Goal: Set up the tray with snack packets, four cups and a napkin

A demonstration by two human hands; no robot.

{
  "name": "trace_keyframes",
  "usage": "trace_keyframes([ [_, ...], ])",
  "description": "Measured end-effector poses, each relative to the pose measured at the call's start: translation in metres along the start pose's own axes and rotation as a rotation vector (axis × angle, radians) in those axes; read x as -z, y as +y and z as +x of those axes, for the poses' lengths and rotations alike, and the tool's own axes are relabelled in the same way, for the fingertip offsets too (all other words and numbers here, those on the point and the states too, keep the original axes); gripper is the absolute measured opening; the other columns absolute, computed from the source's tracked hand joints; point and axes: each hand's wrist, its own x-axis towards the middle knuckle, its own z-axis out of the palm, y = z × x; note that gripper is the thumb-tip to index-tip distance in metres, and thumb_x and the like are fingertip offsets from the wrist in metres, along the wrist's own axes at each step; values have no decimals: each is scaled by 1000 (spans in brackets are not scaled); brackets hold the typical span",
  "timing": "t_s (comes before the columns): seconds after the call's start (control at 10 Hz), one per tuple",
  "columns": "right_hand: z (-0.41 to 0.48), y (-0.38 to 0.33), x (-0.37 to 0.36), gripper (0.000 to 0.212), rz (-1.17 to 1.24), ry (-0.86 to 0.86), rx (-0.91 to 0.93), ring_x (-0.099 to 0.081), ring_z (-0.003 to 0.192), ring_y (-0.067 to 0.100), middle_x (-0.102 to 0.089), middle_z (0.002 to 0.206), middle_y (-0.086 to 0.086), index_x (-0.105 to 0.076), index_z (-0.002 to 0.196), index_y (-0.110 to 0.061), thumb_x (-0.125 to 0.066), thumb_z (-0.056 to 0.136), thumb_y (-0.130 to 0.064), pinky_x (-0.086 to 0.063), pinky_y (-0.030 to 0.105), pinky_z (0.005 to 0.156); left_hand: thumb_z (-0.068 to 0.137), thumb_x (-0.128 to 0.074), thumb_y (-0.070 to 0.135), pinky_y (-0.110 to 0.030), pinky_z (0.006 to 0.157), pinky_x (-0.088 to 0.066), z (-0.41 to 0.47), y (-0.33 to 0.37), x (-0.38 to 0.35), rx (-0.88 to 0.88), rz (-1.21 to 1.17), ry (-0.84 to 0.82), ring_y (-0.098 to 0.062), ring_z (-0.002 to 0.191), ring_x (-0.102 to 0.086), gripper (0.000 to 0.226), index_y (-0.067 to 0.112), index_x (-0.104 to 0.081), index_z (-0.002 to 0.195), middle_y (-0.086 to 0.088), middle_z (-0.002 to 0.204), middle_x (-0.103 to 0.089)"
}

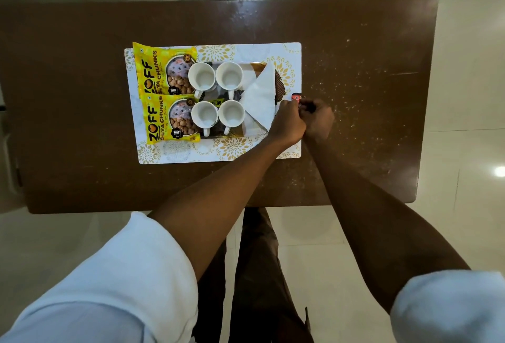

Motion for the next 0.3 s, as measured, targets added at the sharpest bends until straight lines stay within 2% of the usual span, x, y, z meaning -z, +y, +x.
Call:
trace_keyframes([
  [0.1, -4, -1, 0, 26, -1, 21, -4, -68, 82, 9, -80, 103, 3, -78, 114, -14, -69, 90, -11, -40, 8, 58, 106, -50, 13, -41, 106, -54, -4, -1, 1, 9, -18, -3, -31, 127, -59, 34, 8, -54, 139, -15, 137, -57],
  [0.2, -5, -7, 6, 26, 0, 44, -13, -66, 80, 6, -80, 104, 3, -78, 115, -14, -70, 90, -12, -39, 4, 58, 105, -51, 12, -38, 106, -51, -10, 0, 6, 8, -30, 14, -31, 129, -58, 35, 8, -53, 140, -15, 140, -55],
  [0.3, -20, -13, 23, 25, -21, 60, 37, -65, 82, 7, -79, 108, 4, -77, 116, -12, -70, 92, -13, -46, 14, 69, 104, -51, 8, -38, 112, -45, -30, -6, 17, -30, -11, 5, -31, 139, -50, 48, 10, -42, 151, -14, 151, -48],
])
